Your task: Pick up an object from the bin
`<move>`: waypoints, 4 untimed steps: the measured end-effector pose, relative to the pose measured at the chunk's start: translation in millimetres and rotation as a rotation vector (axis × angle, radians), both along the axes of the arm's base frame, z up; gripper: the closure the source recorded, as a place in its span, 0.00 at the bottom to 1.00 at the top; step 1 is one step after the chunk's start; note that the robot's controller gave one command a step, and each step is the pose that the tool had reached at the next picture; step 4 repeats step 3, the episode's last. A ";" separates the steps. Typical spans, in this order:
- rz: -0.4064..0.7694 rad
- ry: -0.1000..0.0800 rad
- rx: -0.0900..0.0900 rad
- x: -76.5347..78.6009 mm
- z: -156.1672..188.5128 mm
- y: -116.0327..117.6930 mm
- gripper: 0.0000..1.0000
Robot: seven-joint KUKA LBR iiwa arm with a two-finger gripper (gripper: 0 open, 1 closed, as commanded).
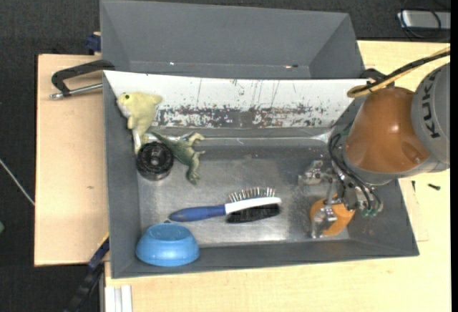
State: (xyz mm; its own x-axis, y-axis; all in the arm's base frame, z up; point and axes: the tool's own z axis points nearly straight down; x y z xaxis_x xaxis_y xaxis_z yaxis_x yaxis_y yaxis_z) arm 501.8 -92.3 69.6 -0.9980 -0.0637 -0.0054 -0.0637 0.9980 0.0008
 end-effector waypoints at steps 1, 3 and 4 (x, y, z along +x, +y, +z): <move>0.031 -0.003 -0.004 -4.8 30.2 -48.7 0.00; 0.020 -0.010 -0.004 7.9 154.2 -33.3 1.00; 0.020 -0.010 -0.004 7.9 154.2 -33.3 1.00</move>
Offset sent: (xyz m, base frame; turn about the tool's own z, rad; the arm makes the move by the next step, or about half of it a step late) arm -0.0063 -0.0458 0.0278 -0.0360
